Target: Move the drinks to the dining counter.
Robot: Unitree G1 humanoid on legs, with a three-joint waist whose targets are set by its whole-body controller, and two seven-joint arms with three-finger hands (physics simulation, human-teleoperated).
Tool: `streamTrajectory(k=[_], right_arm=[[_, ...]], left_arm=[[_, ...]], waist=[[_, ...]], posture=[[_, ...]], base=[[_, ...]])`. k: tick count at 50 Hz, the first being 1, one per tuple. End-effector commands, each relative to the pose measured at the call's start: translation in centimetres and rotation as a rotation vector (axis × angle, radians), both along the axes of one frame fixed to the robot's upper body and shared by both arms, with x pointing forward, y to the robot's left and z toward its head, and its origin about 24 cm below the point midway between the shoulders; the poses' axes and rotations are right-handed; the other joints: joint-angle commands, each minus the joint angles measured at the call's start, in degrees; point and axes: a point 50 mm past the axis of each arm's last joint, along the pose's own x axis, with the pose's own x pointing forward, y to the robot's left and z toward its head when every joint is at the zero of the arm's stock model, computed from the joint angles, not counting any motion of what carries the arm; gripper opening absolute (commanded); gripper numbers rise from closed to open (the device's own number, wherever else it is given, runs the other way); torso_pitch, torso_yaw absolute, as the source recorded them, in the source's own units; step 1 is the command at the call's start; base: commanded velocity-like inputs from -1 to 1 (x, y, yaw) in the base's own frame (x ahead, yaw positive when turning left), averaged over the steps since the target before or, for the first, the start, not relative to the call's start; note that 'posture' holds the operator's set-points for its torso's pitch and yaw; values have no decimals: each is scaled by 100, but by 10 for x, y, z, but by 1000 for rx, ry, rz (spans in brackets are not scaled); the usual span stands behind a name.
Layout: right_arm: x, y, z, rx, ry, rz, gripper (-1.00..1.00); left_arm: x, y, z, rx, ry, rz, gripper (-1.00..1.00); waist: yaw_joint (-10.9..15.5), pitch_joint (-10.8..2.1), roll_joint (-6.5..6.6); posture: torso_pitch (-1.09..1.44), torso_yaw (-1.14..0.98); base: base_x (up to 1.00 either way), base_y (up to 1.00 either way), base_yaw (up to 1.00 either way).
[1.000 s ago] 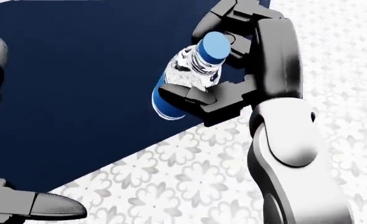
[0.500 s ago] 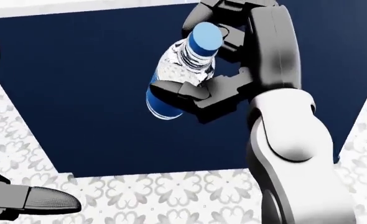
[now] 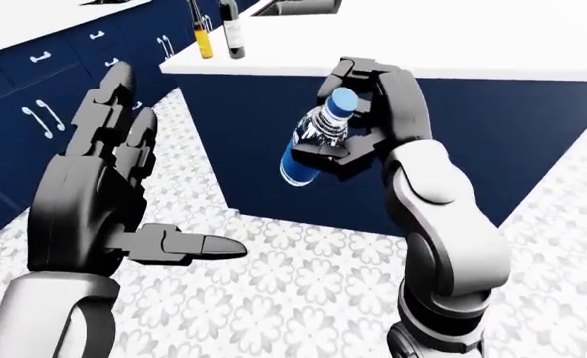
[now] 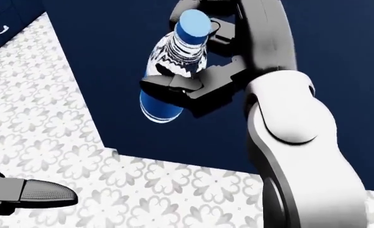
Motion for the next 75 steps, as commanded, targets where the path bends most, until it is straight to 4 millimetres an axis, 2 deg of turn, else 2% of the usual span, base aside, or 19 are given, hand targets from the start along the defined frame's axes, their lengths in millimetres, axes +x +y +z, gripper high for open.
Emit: streamTrajectory(k=[1,7,9,10,18,23,25,31,36,38,43,47,51,52,61,65,66,67,75], right_arm=[[-13,-1,33,17,-159,5,-100],[-15,3,45,4,-174,22,-100],[-16,4,46,7,-176,26,-100],[-16,4,47,7,-177,27,-100],[-20,6,51,8,-190,39,-100],[-22,10,54,12,-195,47,-100],[-22,10,56,10,-199,49,-100],[-25,9,59,32,-215,50,-100],[-25,8,59,37,-214,46,-100],[-25,7,59,36,-214,44,-100],[-26,6,61,41,-222,47,-100],[-26,2,62,47,-217,33,-100],[-28,2,63,52,-224,32,-100],[-28,2,63,54,-225,32,-100],[-28,1,61,58,-225,34,-100],[-30,1,62,59,-226,35,-100],[-30,1,62,57,-229,34,-100],[-31,0,63,54,-233,33,-100],[-33,-1,65,54,-233,30,-100]], left_arm=[[-4,1,10,14,-87,7,100],[-7,3,13,10,-94,6,100],[-7,3,13,9,-95,6,100],[-7,3,13,9,-95,6,100],[-10,6,16,2,-103,8,100],[-11,7,16,-1,-104,11,100],[-12,9,17,-3,-105,13,100],[-12,9,18,-3,-107,13,100],[-13,9,21,-2,-109,14,100],[-13,10,21,-2,-110,15,100],[-13,10,23,-1,-112,17,100],[-14,10,25,0,-114,18,100],[-14,10,25,-1,-114,19,100],[-14,10,25,-1,-114,19,100],[-13,12,21,-7,-110,23,100],[-14,12,21,-8,-113,21,100],[-14,12,21,-9,-113,21,100],[-15,12,21,-9,-113,22,100],[-15,13,21,-9,-114,23,100]], waist=[[-1,-142,25],[91,14,-417],[101,-143,-828],[69,79,-605],[-20,-147,-355],[-115,-230,206],[-185,7,192],[13,-341,130],[19,-297,-497],[-109,-36,-345],[8,-184,-255],[-29,-32,-180],[-10,-70,425],[-86,-52,229],[71,-121,-45],[128,-416,-609],[101,-56,-464],[96,-9,-534],[35,-96,-18]], posture=[[0,0],[0,0],[0,0],[0,0],[0,0],[0,0],[0,0],[0,0],[0,0],[0,0],[0,0],[0,0],[0,0],[0,0],[0,0],[0,0],[0,0],[0,0],[0,0]], base=[[30,0,0],[57,0,0],[69,0,0],[72,0,0],[76,0,0],[76,0,0],[77,0,0],[32,1,32],[0,0,100],[0,0,100],[0,0,100],[0,0,25],[44,-8,0],[52,-12,0],[50,-11,0],[27,0,0],[3,0,0],[0,0,0],[7,0,0]])
